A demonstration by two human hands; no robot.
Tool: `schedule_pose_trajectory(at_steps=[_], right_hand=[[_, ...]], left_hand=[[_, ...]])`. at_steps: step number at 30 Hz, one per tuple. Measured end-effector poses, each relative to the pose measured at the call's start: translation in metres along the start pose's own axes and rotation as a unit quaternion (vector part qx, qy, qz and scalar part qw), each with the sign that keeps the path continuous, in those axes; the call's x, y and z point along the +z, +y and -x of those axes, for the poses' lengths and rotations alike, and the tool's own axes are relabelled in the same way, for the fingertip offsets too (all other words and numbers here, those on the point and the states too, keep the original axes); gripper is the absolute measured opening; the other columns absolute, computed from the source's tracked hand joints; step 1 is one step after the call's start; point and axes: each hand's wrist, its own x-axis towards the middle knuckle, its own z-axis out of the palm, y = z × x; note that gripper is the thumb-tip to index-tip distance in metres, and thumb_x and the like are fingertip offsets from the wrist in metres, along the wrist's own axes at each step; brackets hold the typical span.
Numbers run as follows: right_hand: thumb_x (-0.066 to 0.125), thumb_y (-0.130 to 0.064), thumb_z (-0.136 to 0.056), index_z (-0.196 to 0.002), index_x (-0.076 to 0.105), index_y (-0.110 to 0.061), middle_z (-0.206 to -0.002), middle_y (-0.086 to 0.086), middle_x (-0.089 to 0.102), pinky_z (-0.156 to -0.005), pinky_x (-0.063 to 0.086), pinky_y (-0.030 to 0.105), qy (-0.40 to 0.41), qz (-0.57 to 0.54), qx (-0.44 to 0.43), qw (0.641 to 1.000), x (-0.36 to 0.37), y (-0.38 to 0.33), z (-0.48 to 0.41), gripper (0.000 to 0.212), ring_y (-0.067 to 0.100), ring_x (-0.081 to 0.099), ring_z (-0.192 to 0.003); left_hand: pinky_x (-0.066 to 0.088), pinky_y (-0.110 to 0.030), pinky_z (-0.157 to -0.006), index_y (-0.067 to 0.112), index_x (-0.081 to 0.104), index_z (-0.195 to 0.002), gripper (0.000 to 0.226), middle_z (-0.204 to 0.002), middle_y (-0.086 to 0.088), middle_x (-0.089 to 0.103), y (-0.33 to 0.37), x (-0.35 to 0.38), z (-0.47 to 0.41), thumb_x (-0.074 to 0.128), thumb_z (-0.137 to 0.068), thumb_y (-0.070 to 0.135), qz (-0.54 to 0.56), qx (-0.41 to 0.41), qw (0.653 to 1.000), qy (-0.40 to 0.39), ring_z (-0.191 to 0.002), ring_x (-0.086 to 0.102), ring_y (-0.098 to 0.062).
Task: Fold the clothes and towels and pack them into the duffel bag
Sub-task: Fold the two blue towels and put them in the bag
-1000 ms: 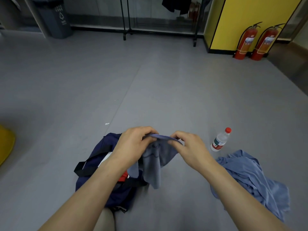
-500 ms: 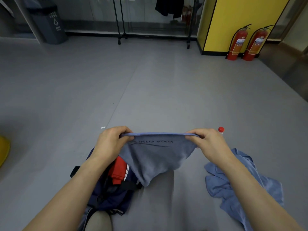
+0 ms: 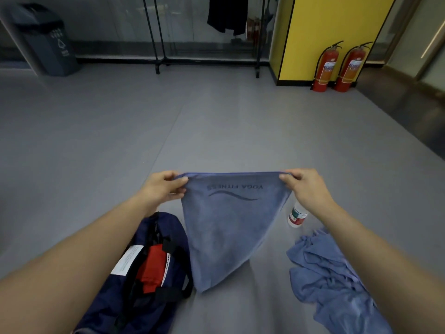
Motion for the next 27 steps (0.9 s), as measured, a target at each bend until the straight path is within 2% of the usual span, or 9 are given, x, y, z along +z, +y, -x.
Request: schedule_pose_trajectory(at_steps=[6,10,13,16,19,21,23,25,27], right_hand=[[0.060,-0.028,-0.095,-0.096,0.074,-0.008,-0.090,0.018,0.069,-0.082,0.049,0.042,0.091,0.007,-0.073,0.993,-0.047,-0.031,-0.052,0.024,0.035,0.063,-0.093],[0.057,-0.043,-0.087,-0.087,0.073,-0.051,-0.084,-0.017,0.073,-0.089,0.054,0.051,0.105,-0.042,-0.102,0.988,-0.073,-0.040,-0.057,0.018,0.019,0.070,-0.094],[0.056,-0.040,-0.089,-0.085,0.071,-0.057,-0.083,-0.030,0.070,-0.091,0.053,0.047,0.103,-0.053,-0.117,0.986,-0.081,-0.037,-0.040,0.022,0.010,0.069,-0.094],[0.059,-0.029,-0.095,-0.084,0.073,-0.048,-0.087,-0.027,0.072,-0.088,0.053,0.039,0.093,-0.035,-0.115,0.988,-0.076,-0.026,-0.017,0.025,0.010,0.068,-0.094],[0.060,-0.028,-0.096,-0.092,0.075,-0.043,-0.089,-0.001,0.076,-0.082,0.053,0.040,0.059,-0.027,-0.107,0.992,-0.062,0.000,0.011,0.022,0.023,0.067,-0.088],[0.063,-0.028,-0.096,-0.097,0.077,-0.042,-0.083,-0.009,0.075,-0.078,0.052,0.030,0.030,-0.032,-0.091,0.995,-0.047,0.024,0.032,0.019,0.014,0.067,-0.081],[0.066,-0.028,-0.095,-0.098,0.075,-0.045,-0.070,-0.020,0.069,-0.066,0.044,0.016,-0.005,-0.019,-0.078,0.997,-0.027,0.052,0.056,0.019,0.004,0.061,-0.067],[0.067,-0.032,-0.094,-0.098,0.074,-0.048,-0.068,-0.019,0.069,-0.064,0.045,0.018,-0.047,0.014,-0.053,0.997,-0.001,0.082,0.081,0.018,0.006,0.059,-0.062],[0.068,-0.033,-0.093,-0.096,0.072,-0.053,-0.072,-0.024,0.070,-0.067,0.046,0.017,-0.085,0.026,-0.028,0.996,0.030,0.116,0.101,0.021,-0.001,0.062,-0.066]], left_hand=[[0.058,-0.020,-0.076,0.015,0.066,-0.098,0.011,-0.090,-0.006,0.062,0.072,0.010,-0.049,0.056,-0.101,0.013,0.018,0.117,0.993,0.016,-0.075,0.066,-0.011],[0.058,-0.019,-0.083,0.012,0.067,-0.102,0.013,-0.090,-0.005,0.063,0.103,0.009,-0.046,0.055,-0.102,0.015,-0.022,0.183,0.983,0.009,-0.080,0.064,-0.010],[0.057,-0.019,-0.087,0.013,0.070,-0.097,0.016,-0.091,-0.005,0.063,0.099,0.011,-0.032,0.055,-0.102,0.015,-0.037,0.195,0.980,0.001,-0.083,0.063,-0.010],[0.056,-0.022,-0.091,0.009,0.071,-0.101,0.016,-0.094,-0.006,0.064,0.076,0.011,-0.016,0.056,-0.102,0.015,-0.058,0.188,0.980,-0.006,-0.089,0.061,-0.012],[0.048,-0.031,-0.082,0.000,0.070,-0.095,0.020,-0.082,-0.004,0.057,0.035,0.012,0.000,0.059,-0.100,0.016,-0.110,0.178,0.978,-0.012,-0.081,0.053,-0.014],[0.040,-0.028,-0.074,0.005,0.071,-0.087,0.017,-0.072,0.006,0.055,0.000,0.016,0.012,0.061,-0.098,0.012,-0.139,0.174,0.975,-0.021,-0.073,0.048,-0.007],[0.039,-0.017,-0.067,0.017,0.072,-0.083,0.019,-0.063,0.021,0.059,-0.040,0.021,0.022,0.061,-0.097,0.009,-0.175,0.165,0.969,-0.049,-0.064,0.049,0.007],[0.039,-0.016,-0.063,0.022,0.071,-0.078,0.021,-0.062,0.022,0.059,-0.086,0.027,0.028,0.063,-0.097,0.016,-0.200,0.137,0.968,-0.072,-0.062,0.049,0.007],[0.040,-0.026,-0.063,0.014,0.070,-0.075,0.026,-0.065,0.014,0.057,-0.136,0.034,0.030,0.065,-0.094,0.031,-0.226,0.106,0.964,-0.088,-0.065,0.048,0.000]])
